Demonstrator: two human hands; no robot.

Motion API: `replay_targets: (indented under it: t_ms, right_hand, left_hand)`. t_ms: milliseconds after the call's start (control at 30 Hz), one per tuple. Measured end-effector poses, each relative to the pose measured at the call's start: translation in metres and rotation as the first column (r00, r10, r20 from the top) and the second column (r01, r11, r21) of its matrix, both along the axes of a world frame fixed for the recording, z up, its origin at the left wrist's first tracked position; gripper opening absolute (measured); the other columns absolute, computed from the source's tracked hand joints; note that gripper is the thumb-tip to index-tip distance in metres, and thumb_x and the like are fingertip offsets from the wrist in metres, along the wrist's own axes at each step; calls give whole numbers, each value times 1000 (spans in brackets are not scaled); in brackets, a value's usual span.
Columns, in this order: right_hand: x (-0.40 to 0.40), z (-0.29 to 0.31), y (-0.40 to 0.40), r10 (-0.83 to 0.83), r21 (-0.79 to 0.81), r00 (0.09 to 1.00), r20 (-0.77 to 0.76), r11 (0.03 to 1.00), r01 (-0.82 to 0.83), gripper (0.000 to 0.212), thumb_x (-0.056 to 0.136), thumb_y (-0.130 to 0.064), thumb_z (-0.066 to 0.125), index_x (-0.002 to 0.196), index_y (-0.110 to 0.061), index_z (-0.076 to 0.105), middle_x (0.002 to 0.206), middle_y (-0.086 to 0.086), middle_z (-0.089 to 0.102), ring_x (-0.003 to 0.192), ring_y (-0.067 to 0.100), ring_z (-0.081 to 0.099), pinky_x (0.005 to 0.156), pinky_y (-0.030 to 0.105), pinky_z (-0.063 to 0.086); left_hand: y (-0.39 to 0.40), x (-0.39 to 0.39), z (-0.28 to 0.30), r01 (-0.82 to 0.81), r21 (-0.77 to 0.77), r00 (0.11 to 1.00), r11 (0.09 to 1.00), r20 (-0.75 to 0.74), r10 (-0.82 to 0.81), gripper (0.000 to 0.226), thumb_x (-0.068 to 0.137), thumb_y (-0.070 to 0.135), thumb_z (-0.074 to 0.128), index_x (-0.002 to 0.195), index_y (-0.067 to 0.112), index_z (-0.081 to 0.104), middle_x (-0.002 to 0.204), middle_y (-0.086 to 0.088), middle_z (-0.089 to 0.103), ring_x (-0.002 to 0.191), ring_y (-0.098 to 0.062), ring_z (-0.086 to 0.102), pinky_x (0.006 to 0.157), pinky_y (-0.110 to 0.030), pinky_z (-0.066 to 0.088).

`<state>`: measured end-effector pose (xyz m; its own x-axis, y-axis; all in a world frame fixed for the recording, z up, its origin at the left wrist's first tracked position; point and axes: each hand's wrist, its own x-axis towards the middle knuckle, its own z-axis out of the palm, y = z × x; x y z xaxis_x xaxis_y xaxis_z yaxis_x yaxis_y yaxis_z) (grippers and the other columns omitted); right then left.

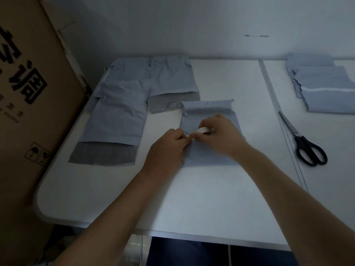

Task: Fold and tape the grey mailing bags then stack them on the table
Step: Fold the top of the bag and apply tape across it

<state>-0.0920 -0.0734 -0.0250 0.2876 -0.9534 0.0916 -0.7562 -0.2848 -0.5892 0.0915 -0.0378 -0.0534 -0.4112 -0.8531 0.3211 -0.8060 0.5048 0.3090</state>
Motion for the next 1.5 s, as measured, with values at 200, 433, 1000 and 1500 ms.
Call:
replay_targets:
  t_ms: [200, 433, 1000, 1500]
  right_hand:
    - [-2, 44, -17, 150, 213, 972, -183, 971, -110, 37, 97, -40, 48, 71, -14, 56, 72, 0, 56, 75, 19, 54, 69, 31, 41]
    - [-5, 50, -25, 212, 216, 950, -231, 963, -162, 23, 92, -41, 56, 82, -20, 59, 79, -6, 58, 78, 16, 54, 72, 33, 43]
    - [-10, 58, -29, 214, 221, 923, -320, 964, -147, 24, 89, -39, 63, 78, -18, 57, 76, -4, 57, 71, 12, 49, 58, 24, 35]
    - [-7, 62, -27, 207, 219, 854, -478, 969, -112, 26, 92, -40, 57, 88, -14, 60, 89, 1, 58, 84, 17, 49, 70, 28, 34]
  left_hand:
    - [2, -3, -1, -15, -82, 999, 997, 30, 17, 29, 73, -1, 71, 101, 8, 72, 87, -4, 61, 79, -21, 53, 52, -35, 48]
    - [3, -4, -5, -35, -124, 999, 992, 16, 37, 18, 80, 2, 68, 98, 6, 72, 84, -6, 61, 77, -23, 56, 52, -33, 48]
    - [2, -3, -7, -19, -190, 999, 982, 44, 28, 23, 77, 1, 74, 99, 7, 72, 86, -5, 63, 76, -22, 58, 53, -29, 49]
    - [1, -2, -7, -23, -178, 998, 984, 53, 33, 22, 77, 1, 72, 98, 8, 71, 84, -3, 62, 75, -21, 58, 49, -33, 50]
